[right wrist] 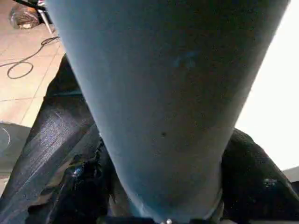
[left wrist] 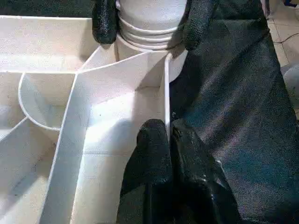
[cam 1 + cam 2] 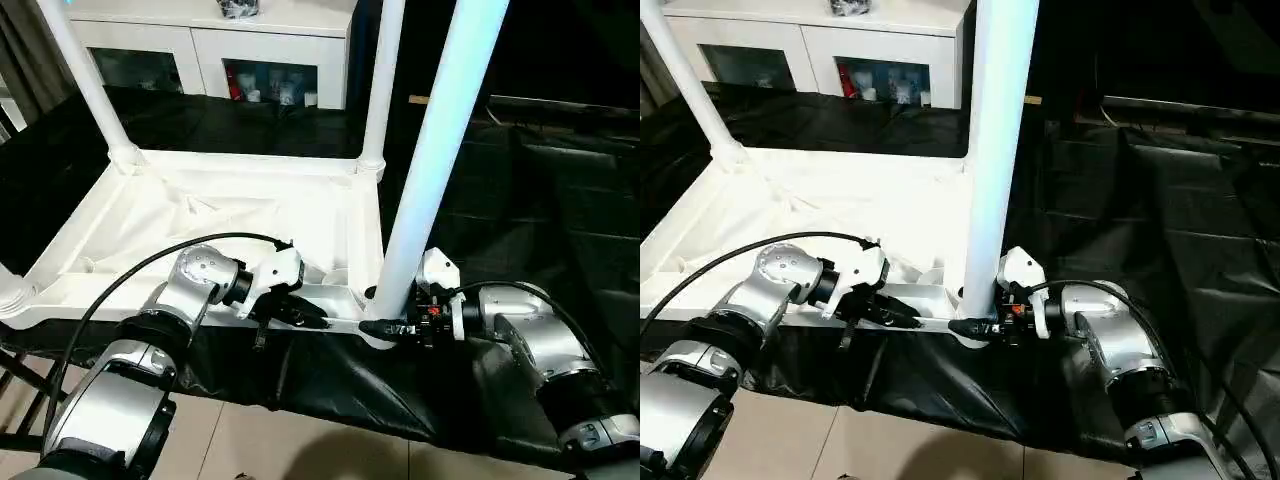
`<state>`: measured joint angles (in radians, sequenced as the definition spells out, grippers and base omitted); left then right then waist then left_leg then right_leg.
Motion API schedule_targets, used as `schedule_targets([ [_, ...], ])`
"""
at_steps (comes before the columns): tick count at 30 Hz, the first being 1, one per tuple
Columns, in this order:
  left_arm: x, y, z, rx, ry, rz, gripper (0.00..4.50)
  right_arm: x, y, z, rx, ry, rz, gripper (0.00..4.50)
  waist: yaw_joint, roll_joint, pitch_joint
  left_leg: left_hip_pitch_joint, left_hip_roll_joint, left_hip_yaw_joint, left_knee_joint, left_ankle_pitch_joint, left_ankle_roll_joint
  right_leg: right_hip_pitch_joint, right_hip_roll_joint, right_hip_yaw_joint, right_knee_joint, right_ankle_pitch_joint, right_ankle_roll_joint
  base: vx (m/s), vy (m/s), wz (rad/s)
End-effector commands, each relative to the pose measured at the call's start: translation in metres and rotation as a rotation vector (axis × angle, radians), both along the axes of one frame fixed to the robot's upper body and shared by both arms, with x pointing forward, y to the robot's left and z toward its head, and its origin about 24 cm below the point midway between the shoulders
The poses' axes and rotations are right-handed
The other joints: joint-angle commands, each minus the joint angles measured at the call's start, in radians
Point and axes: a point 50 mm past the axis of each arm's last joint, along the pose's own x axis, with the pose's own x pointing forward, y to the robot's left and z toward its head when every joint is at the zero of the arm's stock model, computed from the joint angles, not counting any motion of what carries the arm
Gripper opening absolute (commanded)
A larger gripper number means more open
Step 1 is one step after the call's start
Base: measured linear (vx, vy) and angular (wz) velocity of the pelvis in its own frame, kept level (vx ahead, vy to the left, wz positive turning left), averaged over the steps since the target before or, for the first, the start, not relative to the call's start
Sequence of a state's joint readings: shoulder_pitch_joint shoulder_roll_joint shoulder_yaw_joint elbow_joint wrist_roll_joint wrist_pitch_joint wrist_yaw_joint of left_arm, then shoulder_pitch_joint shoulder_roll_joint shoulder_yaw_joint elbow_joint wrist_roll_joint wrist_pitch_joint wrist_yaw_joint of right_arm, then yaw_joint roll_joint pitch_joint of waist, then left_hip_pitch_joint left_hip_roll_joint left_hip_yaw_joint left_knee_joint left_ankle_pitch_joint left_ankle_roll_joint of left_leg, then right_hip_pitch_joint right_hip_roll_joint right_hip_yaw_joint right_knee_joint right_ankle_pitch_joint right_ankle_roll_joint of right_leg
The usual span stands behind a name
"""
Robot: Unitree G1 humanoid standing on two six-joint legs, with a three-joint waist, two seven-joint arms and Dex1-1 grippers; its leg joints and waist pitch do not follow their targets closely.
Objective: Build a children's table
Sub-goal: Rotate leg to tighten
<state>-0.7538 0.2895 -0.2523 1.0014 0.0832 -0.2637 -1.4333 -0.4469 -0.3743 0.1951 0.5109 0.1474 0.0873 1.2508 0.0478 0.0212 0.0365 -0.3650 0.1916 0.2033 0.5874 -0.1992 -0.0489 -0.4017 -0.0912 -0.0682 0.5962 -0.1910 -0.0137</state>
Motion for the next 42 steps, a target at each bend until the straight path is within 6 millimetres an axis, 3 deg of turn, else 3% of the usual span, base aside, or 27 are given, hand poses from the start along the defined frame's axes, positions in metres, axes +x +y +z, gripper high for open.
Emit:
schedule_targets([
  [1,0.0,-0.008,-0.006,0.016,-0.002,0.027,0.0,-0.009,0.024,-0.008,0.007,0.027,0.082,2.69,0.002,-0.014,-0.053,0.009,0.049,-0.016,-0.065,-0.156,0.093,0.051,-0.062,0.044,-0.06,-0.118,-0.268,0.0,0.0,0.0],
  [4,0.006,-0.012,-0.007,0.027,-0.038,0.119,0.0,-0.001,0.027,-0.013,0.0,-0.006,-0.072,2.67,-0.001,-0.015,-0.047,0.011,0.05,-0.017,-0.071,-0.194,0.069,0.045,-0.063,0.045,-0.069,-0.194,-0.25,0.0,0.0,0.0],
  [6,0.009,-0.017,-0.008,0.022,-0.06,0.176,0.0,0.005,0.028,-0.018,-0.011,-0.03,-0.197,2.67,-0.01,-0.015,-0.038,0.016,0.046,-0.023,-0.078,-0.267,0.027,0.04,-0.065,0.045,-0.086,-0.357,-0.21,0.0,0.0,0.0],
  [8,0.014,-0.036,-0.009,-0.004,-0.086,0.277,0.0,0.017,0.033,-0.029,-0.021,-0.037,-0.521,2.66,-0.024,-0.012,-0.033,0.024,0.044,-0.032,-0.084,-0.335,-0.01,0.031,-0.068,0.045,-0.102,-0.507,-0.159,0.0,0.0,0.0],
  [10,0.014,-0.04,-0.01,-0.004,-0.09,0.288,0.0,0.019,0.035,-0.031,-0.019,-0.032,-0.57,2.66,-0.035,-0.015,-0.031,0.023,0.041,-0.04,-0.089,-0.376,-0.022,0.032,-0.066,0.039,-0.11,-0.574,-0.122,-0.027,0.006,-0.03],
  [11,0.013,-0.05,-0.011,-0.019,-0.091,0.305,0.0,0.02,0.042,-0.034,-0.025,-0.028,-0.639,2.66,-0.035,-0.006,-0.031,0.025,0.041,-0.043,-0.09,-0.388,-0.023,0.031,-0.067,0.039,-0.112,-0.582,-0.115,0.0,0.0,0.0],
  [14,0.011,-0.06,-0.012,-0.034,-0.087,0.315,0.0,0.022,0.05,-0.035,-0.024,-0.021,-0.689,2.66,-0.052,-0.005,-0.033,0.031,0.041,-0.043,-0.094,-0.429,-0.018,0.027,-0.063,0.037,-0.121,-0.54,-0.123,0.0,0.0,0.0],
  [19,0.006,-0.076,-0.013,-0.056,-0.086,0.301,0.0,0.024,0.075,-0.029,0.026,-0.05,-0.694,2.66,-0.06,-0.005,-0.031,0.03,0.038,-0.044,-0.095,-0.469,-0.007,0.022,-0.063,0.04,-0.124,-0.537,-0.129,0.0,0.0,0.0],
  [20,0.006,-0.076,-0.013,-0.056,-0.086,0.301,0.0,0.024,0.075,-0.029,0.026,-0.05,-0.694,3.22,-0.062,-0.005,-0.031,0.031,0.037,-0.043,-0.094,-0.474,-0.003,0.02,-0.062,0.041,-0.124,-0.533,-0.13,0.0,0.0,0.0],
  [23,0.004,-0.072,-0.015,-0.051,-0.079,0.277,0.0,0.026,0.072,-0.02,0.072,-0.095,-0.664,3.54,-0.061,-0.006,-0.033,0.029,0.038,-0.042,-0.094,-0.457,0.004,0.022,-0.064,0.044,-0.122,-0.512,-0.137,0.0,0.0,0.0],
  [28,0.005,-0.056,-0.015,-0.023,-0.07,0.247,0.0,0.024,0.056,-0.013,0.071,-0.11,-0.518,3.81,-0.056,-0.008,-0.039,0.018,0.041,-0.036,-0.092,-0.376,0.033,0.036,-0.063,0.05,-0.104,-0.346,-0.194,0.0,0.0,0.0],
  [29,0.004,-0.047,-0.015,-0.012,-0.059,0.214,0.0,0.019,0.046,-0.013,0.04,-0.11,-0.396,3.81,-0.054,-0.008,-0.041,0.017,0.041,-0.033,-0.089,-0.349,0.043,0.039,-0.064,0.05,-0.1,-0.307,-0.211,0.0,0.0,0.0],
  [32,0.002,-0.04,-0.014,-0.001,-0.052,0.167,0.0,0.012,0.037,-0.012,0.018,-0.098,-0.275,3.81,-0.042,-0.009,-0.049,0.014,0.043,-0.023,-0.078,-0.24,0.089,0.048,-0.063,0.051,-0.085,-0.17,-0.252,0.044,-0.017,0.04],
  [34,0.002,-0.038,-0.013,0.003,-0.05,0.155,0.0,0.011,0.035,-0.012,0.017,-0.095,-0.25,3.81,-0.035,-0.009,-0.051,0.013,0.043,-0.021,-0.074,-0.201,0.103,0.053,-0.062,0.048,-0.077,-0.119,-0.268,0.032,-0.015,0.02],
  [36,0.0,-0.034,-0.012,0.009,-0.046,0.113,0.0,0.007,0.03,-0.01,0.018,-0.083,-0.187,3.65,-0.024,-0.007,-0.058,0.008,0.046,-0.018,-0.066,-0.115,0.138,0.062,-0.06,0.043,-0.058,0.001,-0.293,0.055,-0.032,0.01],
  [38,-0.002,-0.029,-0.01,0.014,-0.037,0.065,0.0,0.004,0.024,-0.009,0.017,-0.058,-0.122,3.54,-0.019,-0.006,-0.061,0.009,0.047,-0.016,-0.062,-0.081,0.155,0.06,-0.06,0.043,-0.051,0.065,-0.305,0.032,-0.022,-0.01],
  [39,-0.003,-0.026,-0.01,0.017,-0.031,0.047,0.0,0.003,0.022,-0.008,0.016,-0.044,-0.093,3.46,-0.013,-0.014,-0.063,0.007,0.045,-0.015,-0.059,-0.068,0.163,0.063,-0.059,0.042,-0.047,0.082,-0.308,0.0,0.0,0.0],
  [42,-0.004,-0.022,-0.009,0.029,-0.01,0.013,0.0,0.001,0.018,-0.008,-0.001,-0.023,-0.033,3.16,-0.005,-0.01,-0.058,0.007,0.048,-0.015,-0.059,-0.085,0.162,0.055,-0.058,0.041,-0.05,0.037,-0.306,0.0,0.0,0.0],
])
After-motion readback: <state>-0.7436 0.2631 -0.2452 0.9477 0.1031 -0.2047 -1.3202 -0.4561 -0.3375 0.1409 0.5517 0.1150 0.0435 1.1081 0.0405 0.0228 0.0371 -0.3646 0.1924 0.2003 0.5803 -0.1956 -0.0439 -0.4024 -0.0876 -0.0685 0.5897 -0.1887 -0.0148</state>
